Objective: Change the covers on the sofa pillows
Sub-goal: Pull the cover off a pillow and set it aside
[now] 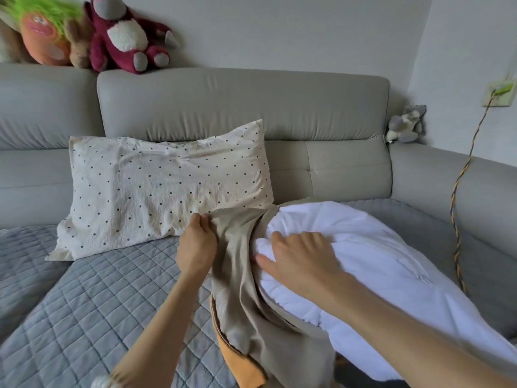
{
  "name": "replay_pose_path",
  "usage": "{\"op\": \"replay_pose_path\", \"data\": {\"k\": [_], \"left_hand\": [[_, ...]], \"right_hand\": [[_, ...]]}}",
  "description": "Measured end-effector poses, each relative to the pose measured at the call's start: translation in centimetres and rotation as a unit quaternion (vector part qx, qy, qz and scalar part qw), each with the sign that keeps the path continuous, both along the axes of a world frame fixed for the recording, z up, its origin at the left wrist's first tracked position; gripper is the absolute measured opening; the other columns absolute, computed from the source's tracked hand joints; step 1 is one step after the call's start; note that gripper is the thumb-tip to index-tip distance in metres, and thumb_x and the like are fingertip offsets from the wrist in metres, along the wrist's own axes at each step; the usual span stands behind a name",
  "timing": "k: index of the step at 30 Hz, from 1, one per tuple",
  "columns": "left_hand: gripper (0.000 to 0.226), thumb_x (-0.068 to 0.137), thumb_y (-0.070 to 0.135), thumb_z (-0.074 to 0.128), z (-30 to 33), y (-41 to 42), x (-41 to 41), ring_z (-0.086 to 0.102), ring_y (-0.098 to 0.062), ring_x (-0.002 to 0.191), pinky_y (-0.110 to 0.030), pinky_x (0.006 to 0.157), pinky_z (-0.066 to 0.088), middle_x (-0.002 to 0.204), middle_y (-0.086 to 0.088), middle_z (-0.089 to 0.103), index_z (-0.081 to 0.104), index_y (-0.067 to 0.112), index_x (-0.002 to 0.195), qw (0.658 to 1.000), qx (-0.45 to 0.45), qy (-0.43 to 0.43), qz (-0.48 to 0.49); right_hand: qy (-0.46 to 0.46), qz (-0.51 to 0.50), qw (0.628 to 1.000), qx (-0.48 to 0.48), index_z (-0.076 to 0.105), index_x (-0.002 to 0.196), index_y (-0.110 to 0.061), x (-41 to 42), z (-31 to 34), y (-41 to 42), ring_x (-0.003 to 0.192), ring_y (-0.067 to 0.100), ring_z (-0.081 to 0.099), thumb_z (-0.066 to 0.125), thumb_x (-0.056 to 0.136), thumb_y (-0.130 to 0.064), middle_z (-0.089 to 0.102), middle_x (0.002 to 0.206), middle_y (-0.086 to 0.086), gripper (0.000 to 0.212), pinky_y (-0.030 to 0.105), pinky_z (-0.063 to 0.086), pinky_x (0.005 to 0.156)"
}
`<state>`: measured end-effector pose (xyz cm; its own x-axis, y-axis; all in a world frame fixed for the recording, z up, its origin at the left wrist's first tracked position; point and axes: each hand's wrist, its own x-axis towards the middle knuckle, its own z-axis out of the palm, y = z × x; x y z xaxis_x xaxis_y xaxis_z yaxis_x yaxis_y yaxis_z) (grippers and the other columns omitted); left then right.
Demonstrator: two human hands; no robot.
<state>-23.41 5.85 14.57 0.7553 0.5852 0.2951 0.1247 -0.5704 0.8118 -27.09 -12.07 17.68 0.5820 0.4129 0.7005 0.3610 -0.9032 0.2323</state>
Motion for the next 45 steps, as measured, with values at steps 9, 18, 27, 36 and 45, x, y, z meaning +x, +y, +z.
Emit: {"op": "replay_pose_path", "data": {"k": [9, 18, 27, 36, 45], "left_hand": [[0.026, 0.098, 0.025, 0.044, -2.1, 5.9, 2.4, 0.054, -0.029, 0.083, -0.038, 0.079, 0.046, 0.089, -0.017, 0.058, 0.061, 0.006, 0.091, 0.985, -0.126, 0.096, -0.062], [0.021, 0.095, 0.027, 0.053, -4.7, 4.2, 5.4, 0.040, -0.019, 0.057, -0.023, 0.048, 0.038, 0.068, -0.008, 0.044, 0.060, 0.012, 0.082, 0.952, -0.266, 0.134, -0.069], [0.039, 0.083, 0.039, 0.066, -5.0, 4.3, 5.5, 0.056, -0.035, 0.105, -0.046, 0.090, 0.047, 0.112, -0.016, 0.060, 0.062, 0.012, 0.111, 0.988, -0.116, 0.095, -0.022], [0.041, 0.087, 0.057, 0.044, 1.7, -5.3, -3.2, 0.054, -0.004, 0.083, -0.028, 0.078, 0.039, 0.088, 0.009, 0.056, 0.049, 0.018, 0.100, 0.973, -0.132, -0.022, -0.189], [0.029, 0.099, 0.037, 0.028, 1.7, -7.7, -1.9, 0.057, -0.038, 0.083, -0.040, 0.064, 0.038, 0.085, -0.016, 0.061, 0.040, 0.016, 0.082, 0.975, 0.090, -0.165, -0.120]], "right_hand": [[0.040, 0.108, 0.993, 0.021, 0.053, 0.056, -0.021, -2.6, -1.2, -4.2, 0.033, 0.022, 0.049, 0.038, 0.085, -0.051, 0.045, 0.034, 0.001, 0.044, 0.020, 0.022, 0.039], [0.032, 0.156, 0.980, 0.122, 0.034, 0.056, -0.021, -3.9, 0.9, -9.0, 0.044, 0.018, 0.015, 0.035, 0.095, -0.049, 0.010, 0.048, -0.003, 0.048, 0.025, 0.018, 0.039], [0.057, 0.086, 0.975, 0.198, 0.041, 0.060, -0.021, 1.5, 1.3, -8.6, 0.040, 0.029, 0.044, 0.037, 0.083, -0.058, 0.020, 0.038, -0.006, 0.043, 0.024, 0.029, 0.042], [-0.080, 0.093, 0.980, 0.159, 0.066, 0.091, -0.020, 2.4, 3.1, -6.5, 0.091, 0.023, 0.051, 0.057, 0.080, -0.038, 0.063, 0.096, -0.001, 0.023, 0.038, 0.037, 0.077], [-0.022, -0.035, 0.997, 0.066, 0.063, 0.065, -0.013, 3.1, 2.0, -4.1, 0.060, 0.028, 0.058, 0.037, 0.089, -0.043, 0.063, 0.061, 0.006, 0.046, 0.036, 0.039, 0.063]]}}
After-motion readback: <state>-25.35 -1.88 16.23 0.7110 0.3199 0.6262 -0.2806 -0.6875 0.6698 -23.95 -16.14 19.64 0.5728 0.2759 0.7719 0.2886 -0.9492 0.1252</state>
